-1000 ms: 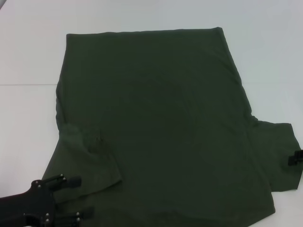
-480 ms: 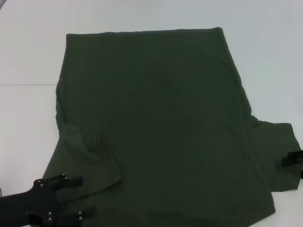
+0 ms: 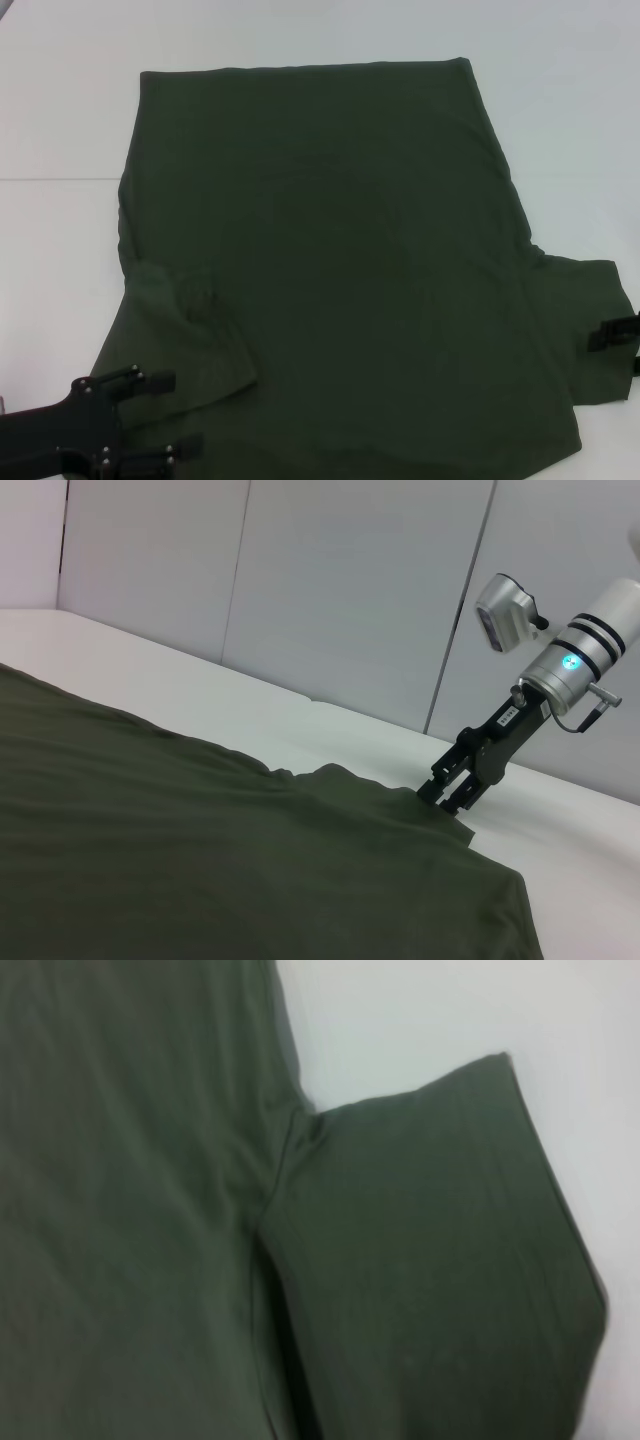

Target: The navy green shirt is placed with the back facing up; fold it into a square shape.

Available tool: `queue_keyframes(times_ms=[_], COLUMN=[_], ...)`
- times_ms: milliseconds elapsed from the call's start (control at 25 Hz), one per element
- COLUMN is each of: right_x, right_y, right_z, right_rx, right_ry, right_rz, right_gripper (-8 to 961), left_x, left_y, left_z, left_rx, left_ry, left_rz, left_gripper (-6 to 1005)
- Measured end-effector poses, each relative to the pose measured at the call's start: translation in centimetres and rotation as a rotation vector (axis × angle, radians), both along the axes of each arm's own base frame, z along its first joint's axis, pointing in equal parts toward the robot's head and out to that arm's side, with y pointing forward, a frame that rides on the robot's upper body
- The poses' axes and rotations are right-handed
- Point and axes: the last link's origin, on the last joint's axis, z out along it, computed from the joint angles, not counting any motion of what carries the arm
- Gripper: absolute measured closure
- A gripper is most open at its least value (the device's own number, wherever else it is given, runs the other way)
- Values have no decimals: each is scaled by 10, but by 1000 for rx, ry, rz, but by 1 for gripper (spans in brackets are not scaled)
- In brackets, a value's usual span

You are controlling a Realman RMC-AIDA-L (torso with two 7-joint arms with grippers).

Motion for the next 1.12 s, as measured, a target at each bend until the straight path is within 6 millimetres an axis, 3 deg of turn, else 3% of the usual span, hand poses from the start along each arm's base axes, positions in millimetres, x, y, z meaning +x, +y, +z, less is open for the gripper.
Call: queue_keyframes(times_ms=[840, 1120], right_x=[-11, -12], right_y=[8, 9], right_z=[-8, -6], right_rx=[-11, -3], right_ry=[14, 11], right_rz=[28, 35], right_gripper=[208, 251], left_x=[1, 0], left_y=[1, 2], left_z=[-1, 0], left_rx=[2, 9], left_ry=[-1, 1], left_rz=[1, 4], left_gripper=[103, 103])
